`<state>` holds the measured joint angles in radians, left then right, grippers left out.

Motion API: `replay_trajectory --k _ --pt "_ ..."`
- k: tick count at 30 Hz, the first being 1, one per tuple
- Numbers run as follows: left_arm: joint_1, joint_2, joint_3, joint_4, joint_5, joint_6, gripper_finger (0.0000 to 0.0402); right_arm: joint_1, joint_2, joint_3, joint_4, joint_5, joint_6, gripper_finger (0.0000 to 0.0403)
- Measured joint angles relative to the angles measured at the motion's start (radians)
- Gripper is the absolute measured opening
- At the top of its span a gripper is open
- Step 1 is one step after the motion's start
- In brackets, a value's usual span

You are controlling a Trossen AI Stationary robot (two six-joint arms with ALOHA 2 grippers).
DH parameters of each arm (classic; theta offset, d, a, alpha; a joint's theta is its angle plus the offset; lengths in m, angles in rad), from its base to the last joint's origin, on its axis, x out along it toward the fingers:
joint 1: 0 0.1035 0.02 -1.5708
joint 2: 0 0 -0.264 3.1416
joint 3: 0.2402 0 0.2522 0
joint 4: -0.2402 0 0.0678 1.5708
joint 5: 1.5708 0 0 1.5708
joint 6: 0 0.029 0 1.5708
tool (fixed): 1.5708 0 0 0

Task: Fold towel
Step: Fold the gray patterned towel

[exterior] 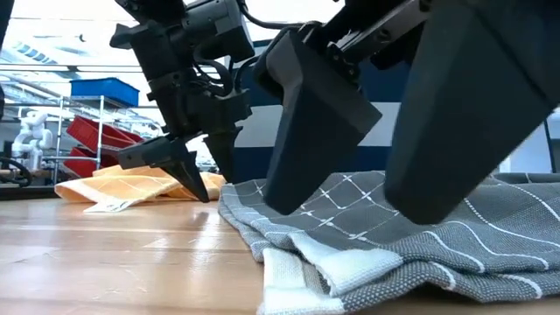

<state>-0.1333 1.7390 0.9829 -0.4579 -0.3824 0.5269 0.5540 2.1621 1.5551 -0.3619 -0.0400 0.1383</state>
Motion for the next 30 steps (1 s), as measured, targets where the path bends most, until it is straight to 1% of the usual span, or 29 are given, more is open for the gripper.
replay_trajectory --k 2,9,12,14,16,19,22,23,24,27,30 --pt "0.0 0.0 0.0 0.0 0.0 -0.001 0.0257 0.003 0.003 0.0 -0.013 0.022 0.0 0.0253" --pt "0.0 0.0 0.0 0.001 0.001 -0.003 0.0257 0.002 0.044 0.002 -0.012 0.024 0.002 0.0231" --pt "0.0 0.0 0.0 0.001 0.002 -0.003 0.0257 0.003 0.045 0.003 -0.024 0.049 0.004 0.0213" --pt "0.0 0.0 0.0 0.001 0.004 -0.003 0.0257 0.003 0.044 0.003 -0.027 0.065 0.005 0.0191" --pt "0.0 0.0 0.0 0.001 0.005 -0.003 0.0257 0.002 0.042 0.002 -0.033 0.07 0.003 0.0159" --pt "0.0 0.0 0.0 0.0 0.005 -0.003 0.0257 0.002 0.041 0.002 -0.045 0.072 0.0 0.0099" --pt "-0.004 0.0 0.0 0.006 0.005 -0.003 0.0257 0.005 0.04 0.002 -0.067 0.072 -0.006 0.003" --pt "-0.008 0.0 0.0 0.011 0.005 -0.002 0.0257 0.008 0.04 0.002 -0.07 0.072 -0.012 0.0016" --pt "-0.011 0.0 0.0 0.019 0.006 0.004 0.0257 0.01 0.04 0.002 -0.071 0.072 -0.015 0.001" --pt "-0.02 0.0 0.0 0.043 0.04 0.045 0.0257 0.016 0.039 0.001 -0.074 0.077 -0.007 0.001" --pt "-0.029 0.0 0.0 0.059 0.048 0.085 0.0257 0.022 0.04 0.001 -0.074 0.075 -0.003 0.0004"
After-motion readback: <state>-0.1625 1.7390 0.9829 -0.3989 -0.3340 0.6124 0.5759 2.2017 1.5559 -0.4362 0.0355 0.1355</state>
